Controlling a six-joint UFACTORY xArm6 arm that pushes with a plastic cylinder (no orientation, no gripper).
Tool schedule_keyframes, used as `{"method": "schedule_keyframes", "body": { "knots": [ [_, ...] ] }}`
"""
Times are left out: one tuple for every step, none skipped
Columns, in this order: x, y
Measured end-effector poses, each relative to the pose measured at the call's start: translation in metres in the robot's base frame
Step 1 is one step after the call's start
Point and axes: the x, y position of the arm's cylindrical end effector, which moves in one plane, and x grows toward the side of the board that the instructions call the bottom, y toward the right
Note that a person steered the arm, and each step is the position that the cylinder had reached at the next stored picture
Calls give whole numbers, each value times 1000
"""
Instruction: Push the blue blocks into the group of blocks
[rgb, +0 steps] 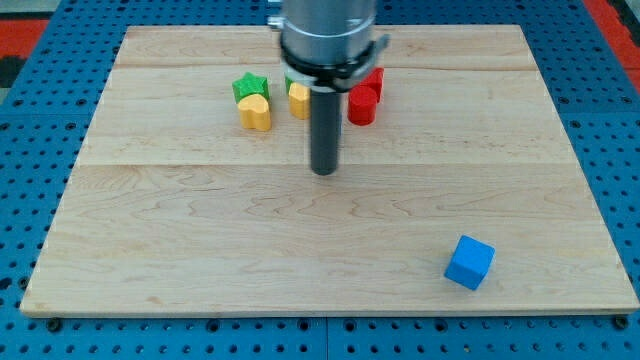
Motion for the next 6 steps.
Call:
{"method": "schedule_keyframes", "body": {
  "knots": [
    [-20, 10],
    [-26, 51],
    [7, 99],
    [62, 192],
    [147, 187],
    [138, 98]
  ]
}}
